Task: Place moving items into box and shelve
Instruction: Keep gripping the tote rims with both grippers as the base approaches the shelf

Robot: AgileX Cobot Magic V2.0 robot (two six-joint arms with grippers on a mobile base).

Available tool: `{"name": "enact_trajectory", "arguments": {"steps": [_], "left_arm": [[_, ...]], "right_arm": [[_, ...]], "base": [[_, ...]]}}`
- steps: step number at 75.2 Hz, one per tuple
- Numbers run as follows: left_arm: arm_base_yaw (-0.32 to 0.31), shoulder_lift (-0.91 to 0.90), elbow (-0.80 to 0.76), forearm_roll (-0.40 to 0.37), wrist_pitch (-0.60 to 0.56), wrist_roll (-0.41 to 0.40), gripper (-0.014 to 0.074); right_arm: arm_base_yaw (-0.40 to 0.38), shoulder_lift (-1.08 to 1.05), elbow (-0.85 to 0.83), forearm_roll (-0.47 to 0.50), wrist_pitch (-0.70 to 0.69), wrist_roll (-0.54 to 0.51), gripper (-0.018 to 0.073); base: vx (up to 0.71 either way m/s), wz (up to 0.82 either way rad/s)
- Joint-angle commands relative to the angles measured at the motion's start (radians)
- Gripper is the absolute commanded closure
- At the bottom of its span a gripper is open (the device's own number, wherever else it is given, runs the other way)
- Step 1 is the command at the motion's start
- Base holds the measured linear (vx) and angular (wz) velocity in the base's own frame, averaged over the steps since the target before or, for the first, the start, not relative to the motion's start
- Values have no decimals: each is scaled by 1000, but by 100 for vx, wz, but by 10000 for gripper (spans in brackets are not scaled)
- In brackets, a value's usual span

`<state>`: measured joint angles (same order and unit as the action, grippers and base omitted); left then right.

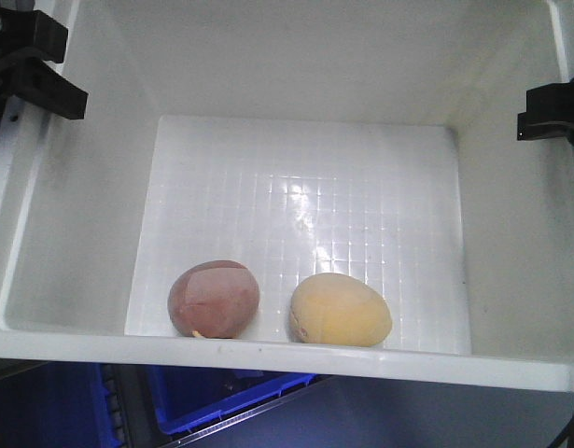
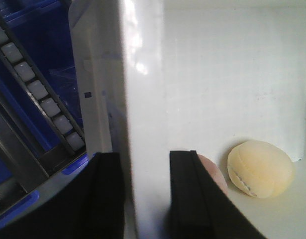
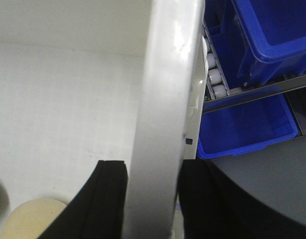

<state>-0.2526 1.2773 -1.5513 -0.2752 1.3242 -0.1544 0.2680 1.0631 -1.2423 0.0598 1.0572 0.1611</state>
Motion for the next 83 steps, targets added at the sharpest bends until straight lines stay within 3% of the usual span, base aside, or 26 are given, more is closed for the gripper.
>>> {"name": "enact_trajectory", "arguments": {"steps": [1,63,83], "left_arm": [[-1,-38,-51,-95,-75,-6,599],[-1,-38,-51,-95,-75,-6,599],[-1,-38,-51,-95,-75,-6,599]], "right_arm": [[1,-21,-42,48,-135,-20,565],[1,-21,-42,48,-135,-20,565],[1,-21,-42,46,-240,-22,565]], "base": [[5,19],[1,5],[0,0]]}}
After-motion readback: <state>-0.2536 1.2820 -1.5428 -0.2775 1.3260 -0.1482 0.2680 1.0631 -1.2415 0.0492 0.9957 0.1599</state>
